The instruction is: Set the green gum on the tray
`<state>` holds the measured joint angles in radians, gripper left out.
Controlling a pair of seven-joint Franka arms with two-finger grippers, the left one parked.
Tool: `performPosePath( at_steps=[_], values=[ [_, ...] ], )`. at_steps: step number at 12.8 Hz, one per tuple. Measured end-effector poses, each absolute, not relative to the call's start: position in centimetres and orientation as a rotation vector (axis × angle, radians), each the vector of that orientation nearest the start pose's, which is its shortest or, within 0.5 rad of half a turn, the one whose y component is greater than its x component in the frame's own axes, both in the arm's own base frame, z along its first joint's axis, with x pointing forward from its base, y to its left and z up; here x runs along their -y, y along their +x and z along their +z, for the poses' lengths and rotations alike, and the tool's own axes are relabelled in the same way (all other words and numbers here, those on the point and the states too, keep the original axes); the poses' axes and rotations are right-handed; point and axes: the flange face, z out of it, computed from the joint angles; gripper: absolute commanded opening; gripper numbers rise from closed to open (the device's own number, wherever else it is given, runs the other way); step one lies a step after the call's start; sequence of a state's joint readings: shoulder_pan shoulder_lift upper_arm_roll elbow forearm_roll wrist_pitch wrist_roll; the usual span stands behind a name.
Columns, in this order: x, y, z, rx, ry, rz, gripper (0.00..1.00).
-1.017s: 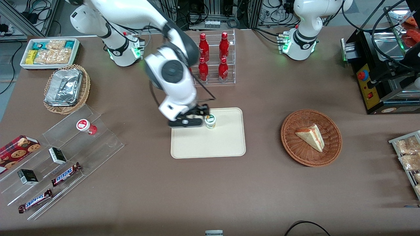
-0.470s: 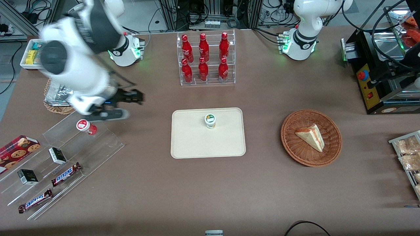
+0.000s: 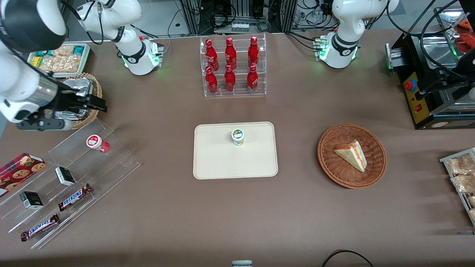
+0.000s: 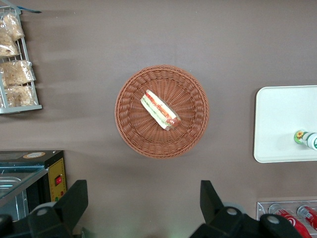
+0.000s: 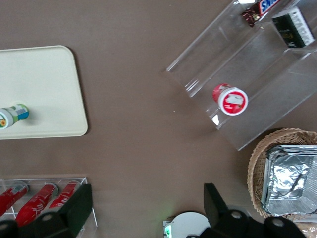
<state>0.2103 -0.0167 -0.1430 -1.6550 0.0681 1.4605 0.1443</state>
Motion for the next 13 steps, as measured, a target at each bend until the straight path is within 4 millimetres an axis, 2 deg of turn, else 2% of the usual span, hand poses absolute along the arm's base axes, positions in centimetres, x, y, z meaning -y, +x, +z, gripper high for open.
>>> performPosePath(
  at_steps=[6, 9, 11, 13],
  values=[
    [1.4, 52.9, 59.7, -0.170, -3.105, 0.252, 1.00],
    [3.2, 52.9, 60.1, -0.116, -3.108, 0.236, 1.00],
    [3.2, 52.9, 60.0, -0.087, -3.108, 0.237, 1.00],
    [2.2, 53.0, 59.9, -0.057, -3.112, 0.241, 1.00]
  ],
)
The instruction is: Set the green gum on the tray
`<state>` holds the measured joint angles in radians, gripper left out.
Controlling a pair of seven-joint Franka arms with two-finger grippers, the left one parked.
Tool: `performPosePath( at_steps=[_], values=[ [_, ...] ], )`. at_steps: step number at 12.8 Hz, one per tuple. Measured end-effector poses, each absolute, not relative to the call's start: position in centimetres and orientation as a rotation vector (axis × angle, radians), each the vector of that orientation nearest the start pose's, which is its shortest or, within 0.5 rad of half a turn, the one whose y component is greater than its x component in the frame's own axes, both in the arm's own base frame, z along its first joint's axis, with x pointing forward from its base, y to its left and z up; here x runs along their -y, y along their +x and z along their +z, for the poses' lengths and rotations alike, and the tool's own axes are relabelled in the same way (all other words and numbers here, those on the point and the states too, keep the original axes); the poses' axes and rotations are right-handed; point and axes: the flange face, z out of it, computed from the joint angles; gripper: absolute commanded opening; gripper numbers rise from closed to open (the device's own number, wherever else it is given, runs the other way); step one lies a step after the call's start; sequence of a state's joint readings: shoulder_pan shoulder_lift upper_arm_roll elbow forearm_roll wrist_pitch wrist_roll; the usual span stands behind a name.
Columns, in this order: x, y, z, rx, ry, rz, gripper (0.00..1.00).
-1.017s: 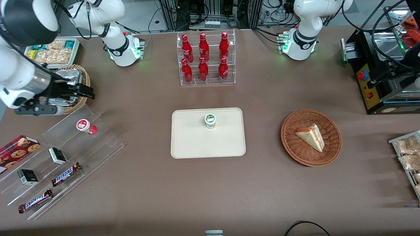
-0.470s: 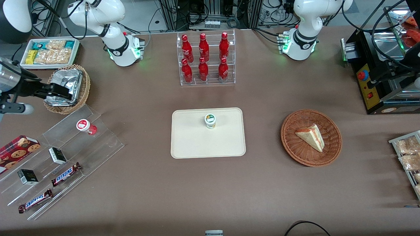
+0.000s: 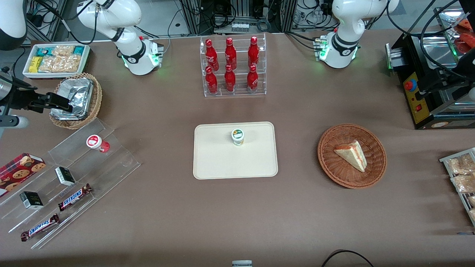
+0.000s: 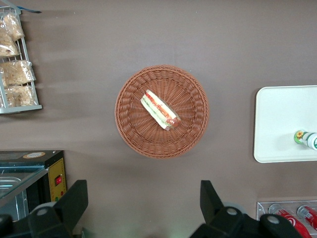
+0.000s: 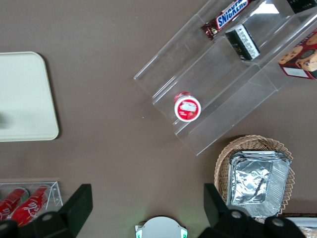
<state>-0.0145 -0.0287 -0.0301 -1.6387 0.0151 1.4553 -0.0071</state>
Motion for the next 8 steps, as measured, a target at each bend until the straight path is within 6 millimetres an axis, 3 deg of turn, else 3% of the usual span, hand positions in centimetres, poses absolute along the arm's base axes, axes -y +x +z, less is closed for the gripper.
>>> performPosePath(
  at_steps=[3, 8],
  values=[
    [1.35, 53.28, 59.53, -0.033, -3.113, 0.251, 1.00],
    [1.62, 53.49, 59.21, -0.041, -3.113, 0.255, 1.00]
  ],
)
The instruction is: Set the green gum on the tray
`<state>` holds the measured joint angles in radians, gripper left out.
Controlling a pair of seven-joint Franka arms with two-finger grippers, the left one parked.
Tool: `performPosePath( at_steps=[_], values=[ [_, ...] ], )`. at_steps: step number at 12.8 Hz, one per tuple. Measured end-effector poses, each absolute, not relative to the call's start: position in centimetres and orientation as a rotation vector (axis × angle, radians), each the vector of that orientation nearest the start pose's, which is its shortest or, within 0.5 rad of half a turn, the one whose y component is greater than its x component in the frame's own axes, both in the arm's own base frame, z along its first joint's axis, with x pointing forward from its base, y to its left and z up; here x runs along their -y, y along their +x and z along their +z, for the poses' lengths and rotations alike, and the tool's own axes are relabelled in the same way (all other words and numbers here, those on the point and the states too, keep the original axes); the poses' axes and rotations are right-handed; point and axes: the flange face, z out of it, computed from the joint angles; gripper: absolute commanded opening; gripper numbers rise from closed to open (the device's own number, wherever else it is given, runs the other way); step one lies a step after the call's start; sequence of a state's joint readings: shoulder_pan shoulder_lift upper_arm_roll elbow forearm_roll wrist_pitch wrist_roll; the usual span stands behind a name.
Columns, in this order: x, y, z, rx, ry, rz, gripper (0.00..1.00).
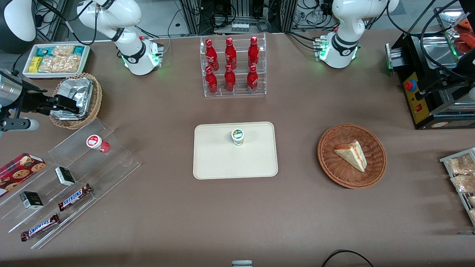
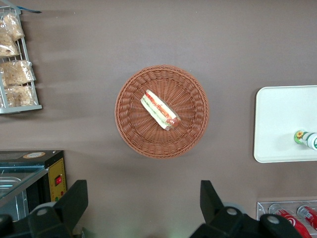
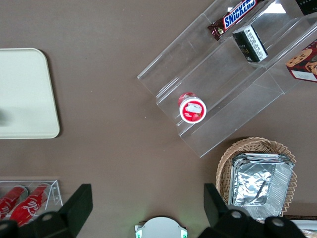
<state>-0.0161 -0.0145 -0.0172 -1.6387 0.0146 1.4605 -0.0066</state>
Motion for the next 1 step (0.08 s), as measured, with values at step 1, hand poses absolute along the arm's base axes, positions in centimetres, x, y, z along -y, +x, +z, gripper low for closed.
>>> performPosePath(
  at_steps=[1],
  values=[
    [1.72, 53.49, 59.21, -0.044, -3.113, 0.255, 1.00]
  ],
)
